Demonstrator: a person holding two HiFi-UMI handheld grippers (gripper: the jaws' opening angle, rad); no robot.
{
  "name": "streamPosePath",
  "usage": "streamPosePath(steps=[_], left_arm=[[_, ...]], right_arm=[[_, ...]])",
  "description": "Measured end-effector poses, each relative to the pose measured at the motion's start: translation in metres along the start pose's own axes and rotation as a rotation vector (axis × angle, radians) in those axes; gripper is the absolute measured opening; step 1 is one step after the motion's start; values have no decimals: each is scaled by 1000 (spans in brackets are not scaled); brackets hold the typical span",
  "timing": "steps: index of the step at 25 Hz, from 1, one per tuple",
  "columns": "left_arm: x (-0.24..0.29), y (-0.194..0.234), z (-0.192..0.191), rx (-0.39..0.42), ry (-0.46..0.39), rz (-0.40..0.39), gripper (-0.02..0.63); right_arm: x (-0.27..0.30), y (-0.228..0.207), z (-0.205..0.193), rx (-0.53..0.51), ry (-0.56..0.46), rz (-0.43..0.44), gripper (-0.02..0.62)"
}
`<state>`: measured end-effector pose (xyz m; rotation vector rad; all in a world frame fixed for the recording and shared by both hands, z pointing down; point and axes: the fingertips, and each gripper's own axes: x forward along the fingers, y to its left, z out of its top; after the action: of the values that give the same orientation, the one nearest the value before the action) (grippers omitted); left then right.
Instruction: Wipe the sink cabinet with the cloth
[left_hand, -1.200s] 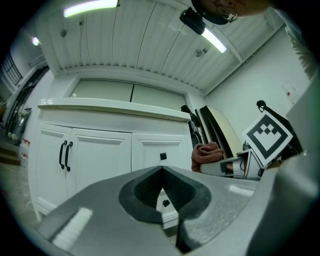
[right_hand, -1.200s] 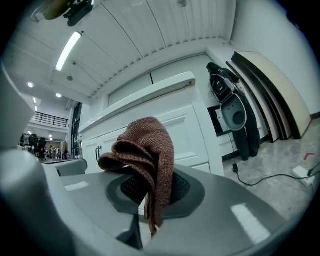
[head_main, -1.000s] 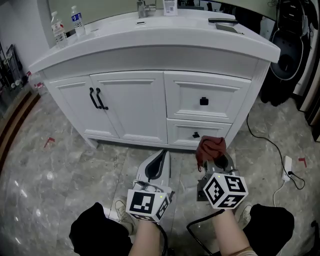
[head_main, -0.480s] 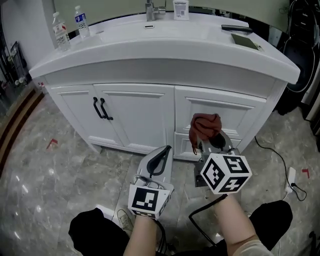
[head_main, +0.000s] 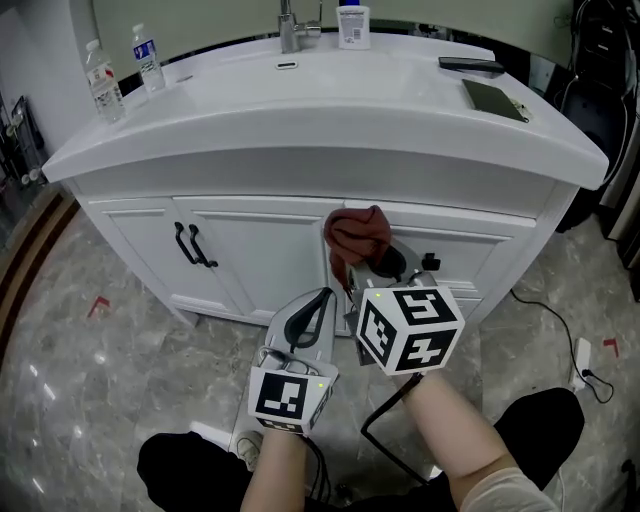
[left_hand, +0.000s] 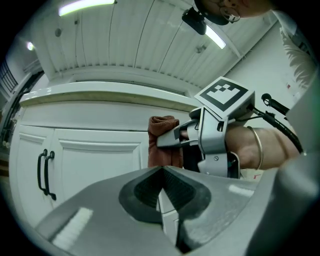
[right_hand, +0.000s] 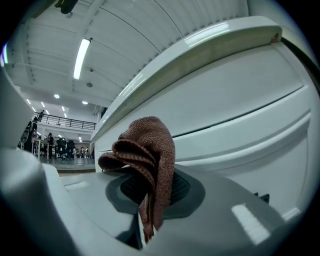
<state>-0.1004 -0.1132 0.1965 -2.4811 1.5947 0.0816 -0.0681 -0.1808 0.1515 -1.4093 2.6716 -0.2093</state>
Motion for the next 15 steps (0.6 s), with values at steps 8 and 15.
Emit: streamPosePath(steps=[8,15], left_arm=[[3,-5,-9,-62,10,-2,0],[1,-23,-20,-95,23,-26,0]], right_arm=[[-10,-13,0,-14,-13,-30,84],[-30,-42,3,-11,-4,-85,84]])
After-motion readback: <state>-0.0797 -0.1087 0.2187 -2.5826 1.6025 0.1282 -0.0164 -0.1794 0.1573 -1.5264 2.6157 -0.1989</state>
